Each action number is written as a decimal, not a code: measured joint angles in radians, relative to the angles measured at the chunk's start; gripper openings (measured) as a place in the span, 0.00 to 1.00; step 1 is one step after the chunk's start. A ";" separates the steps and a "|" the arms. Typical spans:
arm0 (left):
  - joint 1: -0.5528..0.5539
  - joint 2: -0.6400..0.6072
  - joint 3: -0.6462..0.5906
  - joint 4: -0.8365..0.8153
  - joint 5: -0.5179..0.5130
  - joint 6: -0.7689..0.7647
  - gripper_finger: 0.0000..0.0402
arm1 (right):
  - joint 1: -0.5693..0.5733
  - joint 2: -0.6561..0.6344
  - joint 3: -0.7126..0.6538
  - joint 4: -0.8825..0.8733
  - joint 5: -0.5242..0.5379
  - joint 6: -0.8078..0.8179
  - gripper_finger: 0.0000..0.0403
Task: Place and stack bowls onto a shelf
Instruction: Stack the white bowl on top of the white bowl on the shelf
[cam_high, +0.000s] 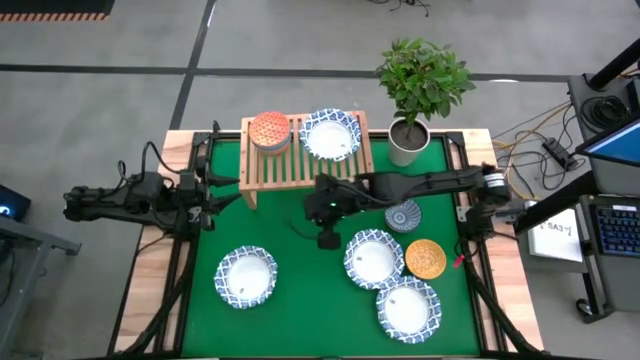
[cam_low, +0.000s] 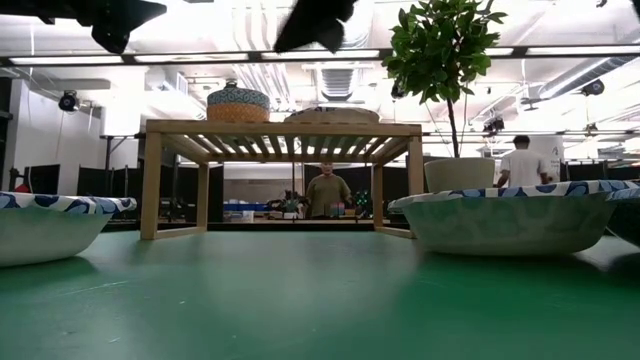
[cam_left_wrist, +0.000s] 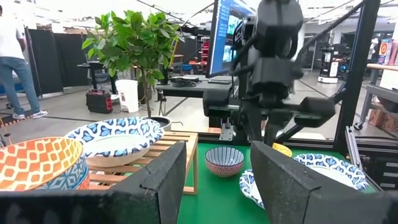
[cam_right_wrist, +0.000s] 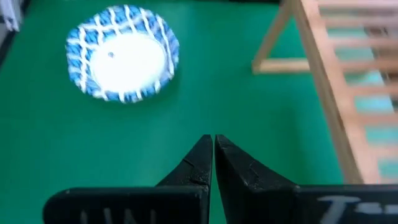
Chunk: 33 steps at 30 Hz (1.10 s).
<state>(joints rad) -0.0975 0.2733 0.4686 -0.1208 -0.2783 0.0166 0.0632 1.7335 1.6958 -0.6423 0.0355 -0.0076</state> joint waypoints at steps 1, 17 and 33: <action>0.000 0.000 0.000 -0.001 0.000 0.000 0.41 | 0.005 -0.020 -0.045 0.011 0.014 0.023 0.02; 0.000 0.010 0.000 0.001 -0.005 0.023 0.41 | 0.114 -0.148 -0.374 -0.004 -0.107 0.413 0.14; 0.001 0.030 0.000 -0.001 -0.049 0.027 0.41 | 0.265 -0.002 -0.295 -0.197 -0.207 0.643 0.44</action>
<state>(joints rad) -0.0963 0.3034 0.4690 -0.1215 -0.3274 0.0437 0.3283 1.7318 1.4010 -0.8395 -0.1715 0.6355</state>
